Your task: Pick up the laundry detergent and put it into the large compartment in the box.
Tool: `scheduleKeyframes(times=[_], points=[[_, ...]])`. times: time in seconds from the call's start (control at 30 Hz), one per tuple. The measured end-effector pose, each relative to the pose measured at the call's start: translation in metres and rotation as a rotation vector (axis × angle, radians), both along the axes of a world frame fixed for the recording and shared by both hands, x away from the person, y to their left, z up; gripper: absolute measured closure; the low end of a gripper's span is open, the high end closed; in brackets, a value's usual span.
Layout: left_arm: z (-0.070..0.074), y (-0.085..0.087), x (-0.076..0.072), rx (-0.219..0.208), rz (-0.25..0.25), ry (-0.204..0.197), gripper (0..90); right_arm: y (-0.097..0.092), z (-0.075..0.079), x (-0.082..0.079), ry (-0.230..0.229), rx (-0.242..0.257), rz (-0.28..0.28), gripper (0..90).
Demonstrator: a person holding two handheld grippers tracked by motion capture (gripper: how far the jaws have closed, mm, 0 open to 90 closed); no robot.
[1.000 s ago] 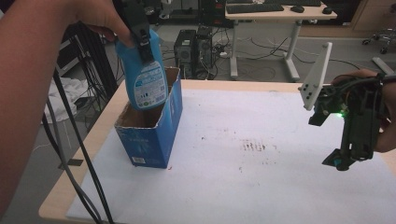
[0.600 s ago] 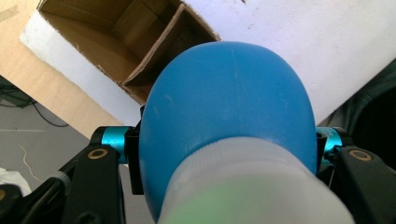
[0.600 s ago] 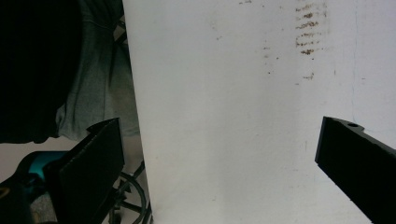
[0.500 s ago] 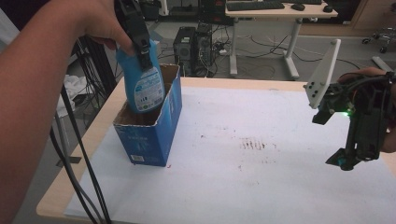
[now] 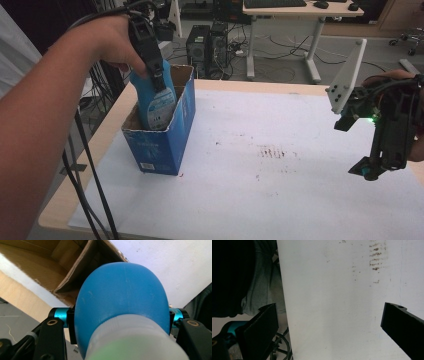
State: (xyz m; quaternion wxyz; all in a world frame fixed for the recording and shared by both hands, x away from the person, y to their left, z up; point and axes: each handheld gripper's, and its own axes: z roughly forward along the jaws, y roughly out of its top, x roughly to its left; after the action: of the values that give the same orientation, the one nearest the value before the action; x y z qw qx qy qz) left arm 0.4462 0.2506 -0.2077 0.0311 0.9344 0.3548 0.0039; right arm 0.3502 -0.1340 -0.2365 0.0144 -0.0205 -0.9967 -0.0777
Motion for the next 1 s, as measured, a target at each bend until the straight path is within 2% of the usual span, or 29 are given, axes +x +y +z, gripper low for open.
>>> scheduleKeyframes(times=[0.27,0.63,0.73,0.93,1.0], points=[[-0.027,-0.002,0.000,0.017,-0.067,0.009,39.2,0.001,-0.001,0.001,0.001,0.000,0.003,0.8],[-0.055,0.000,0.002,0.015,-0.066,0.045,39.2,-0.001,0.000,0.001,-0.004,-0.001,0.001,0.8],[-0.062,0.001,0.001,0.011,-0.064,0.044,39.2,-0.001,0.000,0.001,-0.004,0.001,0.001,0.8],[-0.072,0.003,0.000,0.019,-0.111,0.049,39.1,0.001,-0.002,0.001,-0.002,-0.005,0.002,0.8],[-0.075,0.003,-0.001,0.012,-0.108,0.050,39.1,0.002,-0.002,0.002,-0.002,-0.004,0.008,0.8]])
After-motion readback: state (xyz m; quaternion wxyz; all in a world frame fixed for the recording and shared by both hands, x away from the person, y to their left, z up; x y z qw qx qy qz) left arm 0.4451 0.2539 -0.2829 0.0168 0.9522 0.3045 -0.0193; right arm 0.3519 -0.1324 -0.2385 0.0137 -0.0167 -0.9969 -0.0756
